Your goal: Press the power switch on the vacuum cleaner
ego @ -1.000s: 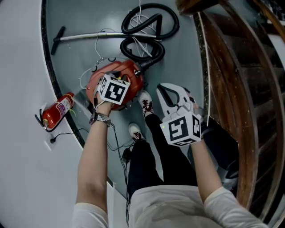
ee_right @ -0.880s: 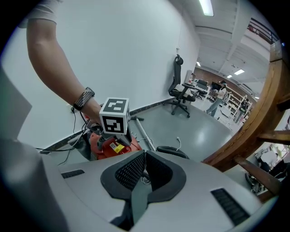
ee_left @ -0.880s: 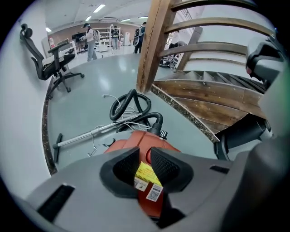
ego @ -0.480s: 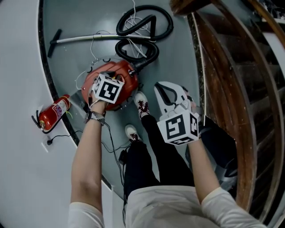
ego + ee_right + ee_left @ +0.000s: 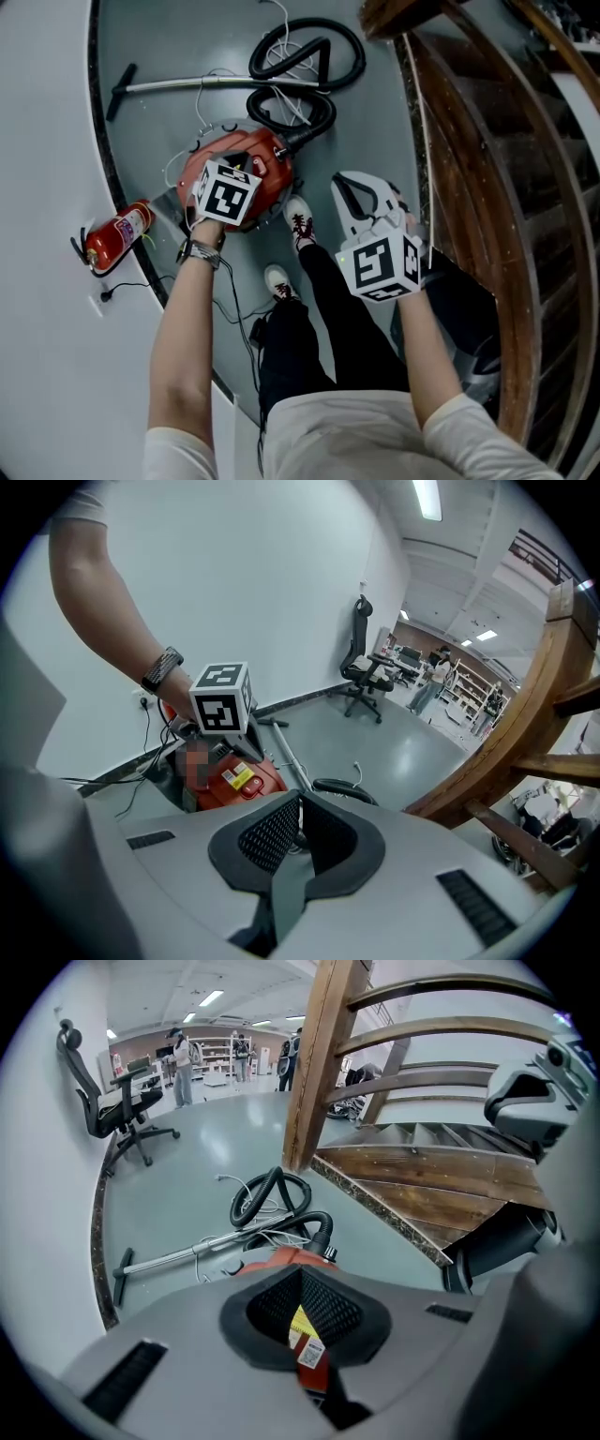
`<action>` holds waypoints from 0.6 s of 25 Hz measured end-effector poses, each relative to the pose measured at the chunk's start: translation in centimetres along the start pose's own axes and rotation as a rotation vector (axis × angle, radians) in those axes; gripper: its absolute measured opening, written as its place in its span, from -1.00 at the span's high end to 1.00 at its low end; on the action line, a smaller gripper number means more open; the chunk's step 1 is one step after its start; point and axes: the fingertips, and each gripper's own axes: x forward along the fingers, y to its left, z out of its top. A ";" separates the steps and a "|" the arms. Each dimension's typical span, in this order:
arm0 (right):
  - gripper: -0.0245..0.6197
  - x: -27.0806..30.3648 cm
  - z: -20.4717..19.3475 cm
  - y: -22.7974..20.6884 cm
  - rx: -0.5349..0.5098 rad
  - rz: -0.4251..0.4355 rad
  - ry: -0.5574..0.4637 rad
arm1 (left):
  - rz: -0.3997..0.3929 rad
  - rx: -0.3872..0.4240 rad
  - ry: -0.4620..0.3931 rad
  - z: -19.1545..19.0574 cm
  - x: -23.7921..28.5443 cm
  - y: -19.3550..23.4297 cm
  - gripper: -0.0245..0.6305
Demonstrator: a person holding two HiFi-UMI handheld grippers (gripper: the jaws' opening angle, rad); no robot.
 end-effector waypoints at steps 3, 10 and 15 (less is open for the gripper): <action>0.83 -0.4 0.6 0.4 -0.018 0.000 -0.003 | -0.008 0.033 -0.011 0.4 -1.3 -0.7 0.93; 0.83 -2.7 2.7 0.9 -0.069 -0.010 -0.027 | -0.014 0.088 -0.050 0.8 -5.6 -2.4 0.93; 0.83 -4.8 3.4 1.9 -0.112 -0.005 -0.035 | 0.010 0.111 -0.093 1.0 -9.1 -3.4 0.93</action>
